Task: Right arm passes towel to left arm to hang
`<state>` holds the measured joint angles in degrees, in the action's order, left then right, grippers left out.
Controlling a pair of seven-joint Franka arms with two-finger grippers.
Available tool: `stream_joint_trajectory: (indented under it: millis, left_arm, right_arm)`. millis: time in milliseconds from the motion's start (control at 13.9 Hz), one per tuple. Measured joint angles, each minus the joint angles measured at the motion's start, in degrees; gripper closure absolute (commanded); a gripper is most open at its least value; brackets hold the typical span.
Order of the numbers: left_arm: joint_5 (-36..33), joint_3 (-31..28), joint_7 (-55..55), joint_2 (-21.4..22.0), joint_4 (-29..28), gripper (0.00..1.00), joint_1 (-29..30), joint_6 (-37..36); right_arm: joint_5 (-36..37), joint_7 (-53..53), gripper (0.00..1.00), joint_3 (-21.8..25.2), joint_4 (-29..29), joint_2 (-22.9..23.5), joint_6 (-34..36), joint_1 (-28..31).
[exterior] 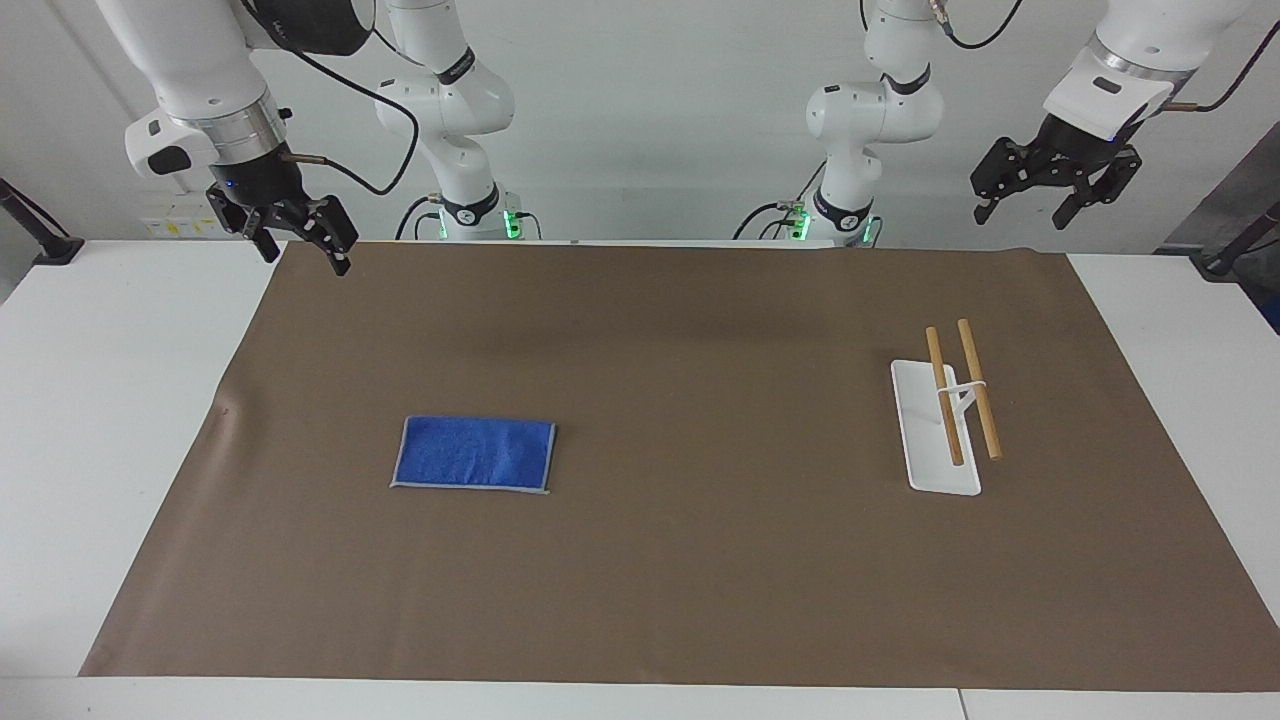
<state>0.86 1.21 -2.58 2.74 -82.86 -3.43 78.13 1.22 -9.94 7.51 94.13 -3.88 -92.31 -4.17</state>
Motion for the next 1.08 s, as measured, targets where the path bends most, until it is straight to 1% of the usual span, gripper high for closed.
stream_joint_trajectory:
  millis: [935, 1079]
  left_arm:
    - [0.0, 0.0, 0.0, 0.0, 0.0, 0.00, 0.0, 0.0]
    - [0.0, 0.0, 0.0, 0.0, 0.0, 0.00, 0.0, 0.0]
  right_arm:
    - [0.0, 0.0, 0.00, 0.1, 0.9, 0.0, -0.2, 0.0]
    - [-0.1, 0.0, 0.00, 0.1, 2.0, -0.2, -2.6, 0.0]
